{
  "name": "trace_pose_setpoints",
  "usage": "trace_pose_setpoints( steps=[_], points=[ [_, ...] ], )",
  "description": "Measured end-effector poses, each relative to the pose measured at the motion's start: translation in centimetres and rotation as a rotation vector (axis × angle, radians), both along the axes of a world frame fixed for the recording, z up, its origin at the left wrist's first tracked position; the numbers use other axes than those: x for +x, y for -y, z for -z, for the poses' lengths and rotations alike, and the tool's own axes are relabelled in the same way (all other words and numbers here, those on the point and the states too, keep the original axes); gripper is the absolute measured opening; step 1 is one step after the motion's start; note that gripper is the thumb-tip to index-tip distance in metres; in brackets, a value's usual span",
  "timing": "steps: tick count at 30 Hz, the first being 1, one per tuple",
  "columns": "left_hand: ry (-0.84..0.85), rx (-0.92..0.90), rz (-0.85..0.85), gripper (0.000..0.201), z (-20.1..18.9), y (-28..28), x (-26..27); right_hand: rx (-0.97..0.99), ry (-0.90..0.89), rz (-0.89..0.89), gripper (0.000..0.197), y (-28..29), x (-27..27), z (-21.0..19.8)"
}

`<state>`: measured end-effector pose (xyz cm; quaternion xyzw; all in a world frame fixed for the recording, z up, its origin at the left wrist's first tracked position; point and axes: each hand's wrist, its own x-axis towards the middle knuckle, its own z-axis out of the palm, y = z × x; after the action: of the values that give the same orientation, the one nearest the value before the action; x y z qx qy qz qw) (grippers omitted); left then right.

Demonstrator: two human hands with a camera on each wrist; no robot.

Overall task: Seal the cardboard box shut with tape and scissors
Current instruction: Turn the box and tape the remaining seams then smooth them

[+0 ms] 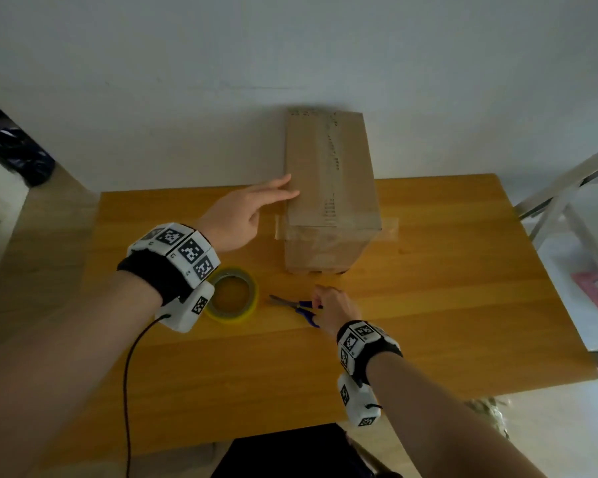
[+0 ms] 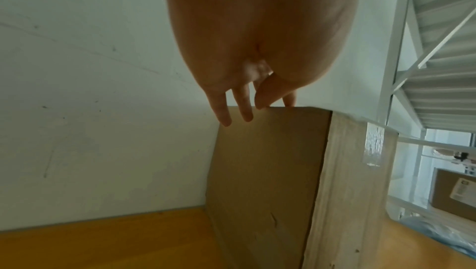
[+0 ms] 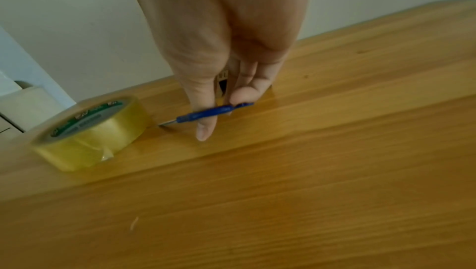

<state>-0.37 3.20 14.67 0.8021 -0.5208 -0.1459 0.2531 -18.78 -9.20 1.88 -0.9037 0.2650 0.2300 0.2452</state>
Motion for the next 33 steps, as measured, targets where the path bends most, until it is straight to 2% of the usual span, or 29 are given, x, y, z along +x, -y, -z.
trace_pose_setpoints(
  steps=[2, 5, 11, 14, 17, 23, 26, 29, 33],
  points=[
    [-0.013, -0.018, -0.023, 0.064, -0.2, 0.0, -0.2, -0.029, 0.015, -0.044, 0.003, -0.1, 0.1, 0.3],
    [-0.028, -0.039, -0.041, 0.056, -0.1, 0.1, -0.4, 0.009, 0.012, -0.044, 0.014, -0.3, 0.1, 0.7],
    [-0.068, -0.018, -0.084, 0.053, 0.6, 0.0, -0.3, 0.064, 0.005, -0.053, 0.005, -0.3, -0.1, 1.4],
    [-0.055, -0.021, -0.107, 0.054, 0.4, -0.1, -0.5, 0.064, 0.016, -0.039, 0.014, -0.2, -0.3, 1.5],
    [0.008, -0.038, -0.121, 0.051, 0.0, -0.5, -1.4, 0.015, 0.171, 0.001, 0.014, 0.0, -0.7, 0.4],
    [0.094, -0.067, -0.122, 0.043, 0.8, -1.5, -4.0, -0.236, 0.7, 0.024, 0.016, 1.0, -2.9, -4.8],
    [0.051, -0.078, -0.169, 0.043, 1.1, -1.8, -5.1, -0.36, 0.936, 0.036, 0.017, 1.7, -3.7, -7.3],
    [-0.111, -0.139, -0.256, 0.044, 1.5, -1.8, -6.1, -0.494, 1.006, 0.138, 0.018, 2.4, -4.0, -8.9],
    [-0.166, -0.136, -0.254, 0.046, 1.6, -1.7, -7.0, -0.448, 0.97, 0.273, 0.032, 3.6, -4.0, -9.9]
  ],
)
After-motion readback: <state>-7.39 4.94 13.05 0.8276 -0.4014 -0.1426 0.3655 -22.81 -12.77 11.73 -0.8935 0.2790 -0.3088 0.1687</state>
